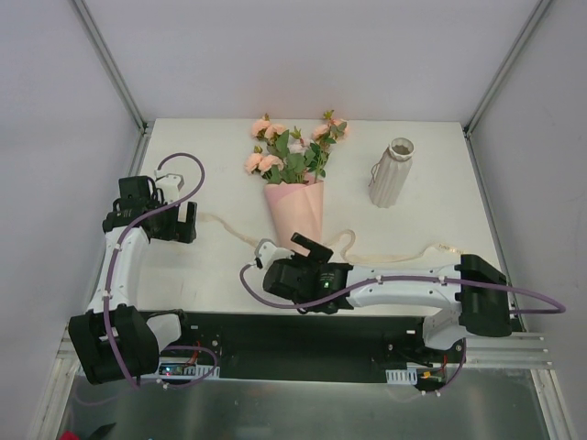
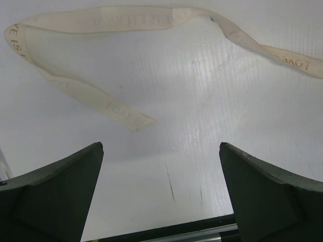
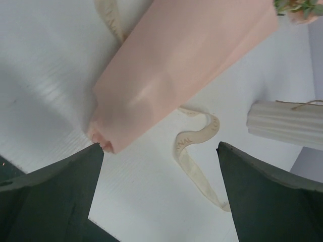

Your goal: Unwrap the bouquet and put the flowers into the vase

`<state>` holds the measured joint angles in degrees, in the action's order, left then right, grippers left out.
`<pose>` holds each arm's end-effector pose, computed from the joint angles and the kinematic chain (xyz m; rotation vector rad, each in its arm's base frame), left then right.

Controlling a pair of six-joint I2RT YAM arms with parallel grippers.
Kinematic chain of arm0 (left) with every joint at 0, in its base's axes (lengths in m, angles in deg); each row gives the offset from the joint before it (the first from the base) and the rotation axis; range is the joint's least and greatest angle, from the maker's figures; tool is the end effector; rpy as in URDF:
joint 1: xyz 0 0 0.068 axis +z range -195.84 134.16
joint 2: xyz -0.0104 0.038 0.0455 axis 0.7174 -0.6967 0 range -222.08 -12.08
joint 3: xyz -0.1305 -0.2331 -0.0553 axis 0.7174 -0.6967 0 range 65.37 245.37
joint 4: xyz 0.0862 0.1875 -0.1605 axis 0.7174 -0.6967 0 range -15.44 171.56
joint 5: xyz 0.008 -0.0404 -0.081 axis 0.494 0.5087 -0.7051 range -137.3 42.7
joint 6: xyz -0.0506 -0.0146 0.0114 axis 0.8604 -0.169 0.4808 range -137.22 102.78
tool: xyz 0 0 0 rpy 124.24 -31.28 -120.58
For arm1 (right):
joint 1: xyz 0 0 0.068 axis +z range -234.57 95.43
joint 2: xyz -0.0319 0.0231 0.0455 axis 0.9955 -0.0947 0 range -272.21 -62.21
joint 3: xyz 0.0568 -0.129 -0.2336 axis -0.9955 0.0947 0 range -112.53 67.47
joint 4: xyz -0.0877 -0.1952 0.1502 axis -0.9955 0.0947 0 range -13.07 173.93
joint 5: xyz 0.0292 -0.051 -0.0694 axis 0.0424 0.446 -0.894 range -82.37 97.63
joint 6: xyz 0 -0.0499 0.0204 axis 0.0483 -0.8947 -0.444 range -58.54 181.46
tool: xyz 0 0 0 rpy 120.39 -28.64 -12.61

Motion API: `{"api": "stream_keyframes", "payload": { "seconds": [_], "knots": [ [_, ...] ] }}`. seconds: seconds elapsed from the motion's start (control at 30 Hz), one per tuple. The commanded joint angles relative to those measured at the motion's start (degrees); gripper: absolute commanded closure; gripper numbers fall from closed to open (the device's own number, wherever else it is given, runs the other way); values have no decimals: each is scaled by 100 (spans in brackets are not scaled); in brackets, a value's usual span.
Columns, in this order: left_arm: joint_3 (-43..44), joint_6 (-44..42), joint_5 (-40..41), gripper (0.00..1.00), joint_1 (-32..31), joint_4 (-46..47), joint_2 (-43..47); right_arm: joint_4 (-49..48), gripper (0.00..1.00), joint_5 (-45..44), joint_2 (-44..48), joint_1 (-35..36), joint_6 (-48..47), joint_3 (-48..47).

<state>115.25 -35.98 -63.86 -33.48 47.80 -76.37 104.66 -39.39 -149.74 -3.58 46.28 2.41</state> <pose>0.2266 0.0393 0.2681 0.2634 2.3532 -0.0890 0.0759 0.3128 0.2637 -1.3525 1.6622 -0.3570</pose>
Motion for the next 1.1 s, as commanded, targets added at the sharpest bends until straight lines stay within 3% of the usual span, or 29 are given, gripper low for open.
{"api": "stream_keyframes", "payload": {
  "seconds": [0.0,0.33,0.63,0.8,1.07],
  "knots": [
    [74,48,-251,1,-14,-87,145,-4,0,984,-98,48,-222,248],
    [47,-31,-199,1,-14,-113,180,-364,0,958,-765,-250,-582,265],
    [21,-84,-137,1,-6,-122,198,-1102,0,-394,-1170,-391,-881,274],
    [-14,-145,-129,1,-6,-131,172,-1384,0,-1124,-1048,-382,-689,266],
    [56,-180,-146,1,-6,-166,119,-1595,0,-1204,15,-172,-390,538]
  ]
}}
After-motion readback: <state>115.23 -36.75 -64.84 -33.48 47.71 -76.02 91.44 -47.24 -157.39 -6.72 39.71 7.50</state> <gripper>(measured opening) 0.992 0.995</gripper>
